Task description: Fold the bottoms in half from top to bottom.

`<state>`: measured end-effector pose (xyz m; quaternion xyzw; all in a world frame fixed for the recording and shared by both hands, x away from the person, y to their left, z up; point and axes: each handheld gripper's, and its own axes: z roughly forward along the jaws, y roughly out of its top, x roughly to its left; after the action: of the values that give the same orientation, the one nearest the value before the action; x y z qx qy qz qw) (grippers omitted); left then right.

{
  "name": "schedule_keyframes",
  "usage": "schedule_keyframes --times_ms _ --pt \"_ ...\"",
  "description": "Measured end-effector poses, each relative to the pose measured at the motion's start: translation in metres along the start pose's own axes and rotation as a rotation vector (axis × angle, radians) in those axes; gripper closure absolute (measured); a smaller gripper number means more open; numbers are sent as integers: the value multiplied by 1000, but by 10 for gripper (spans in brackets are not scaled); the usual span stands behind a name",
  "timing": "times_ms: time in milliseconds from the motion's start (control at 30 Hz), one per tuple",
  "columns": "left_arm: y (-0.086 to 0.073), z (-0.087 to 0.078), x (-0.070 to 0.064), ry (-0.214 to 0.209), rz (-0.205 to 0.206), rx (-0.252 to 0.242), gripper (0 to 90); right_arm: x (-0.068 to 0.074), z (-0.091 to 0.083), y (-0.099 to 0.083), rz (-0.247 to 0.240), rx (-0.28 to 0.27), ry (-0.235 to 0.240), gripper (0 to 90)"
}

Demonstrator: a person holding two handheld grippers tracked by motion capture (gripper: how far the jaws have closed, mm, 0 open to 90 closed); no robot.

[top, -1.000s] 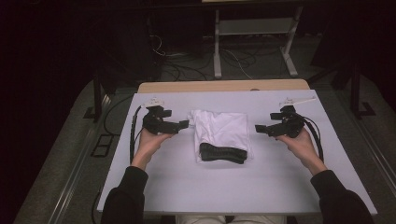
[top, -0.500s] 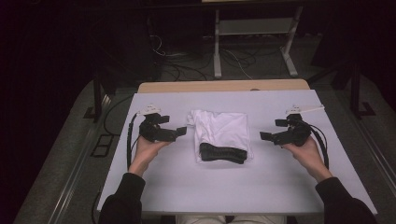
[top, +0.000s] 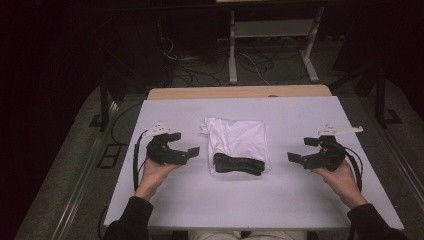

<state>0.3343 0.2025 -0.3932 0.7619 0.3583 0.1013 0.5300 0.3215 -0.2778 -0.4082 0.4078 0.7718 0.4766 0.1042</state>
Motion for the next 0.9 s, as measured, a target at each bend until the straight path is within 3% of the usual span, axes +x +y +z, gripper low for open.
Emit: schedule_keyframes --times_ms 200,367,567,900 --pt "-13 -11 -7 -5 20 -11 0 2 -10 -14 -5 -1 -13 0" --pt "-27 -20 -10 0 10 -28 0 3 -18 -24 -5 -8 -15 0" --pt "-41 -29 -16 1 42 -51 0 5 -24 -35 -9 -9 -17 0" --pt "-56 -28 -19 4 47 -39 0 8 -21 -52 -19 2 -27 0"
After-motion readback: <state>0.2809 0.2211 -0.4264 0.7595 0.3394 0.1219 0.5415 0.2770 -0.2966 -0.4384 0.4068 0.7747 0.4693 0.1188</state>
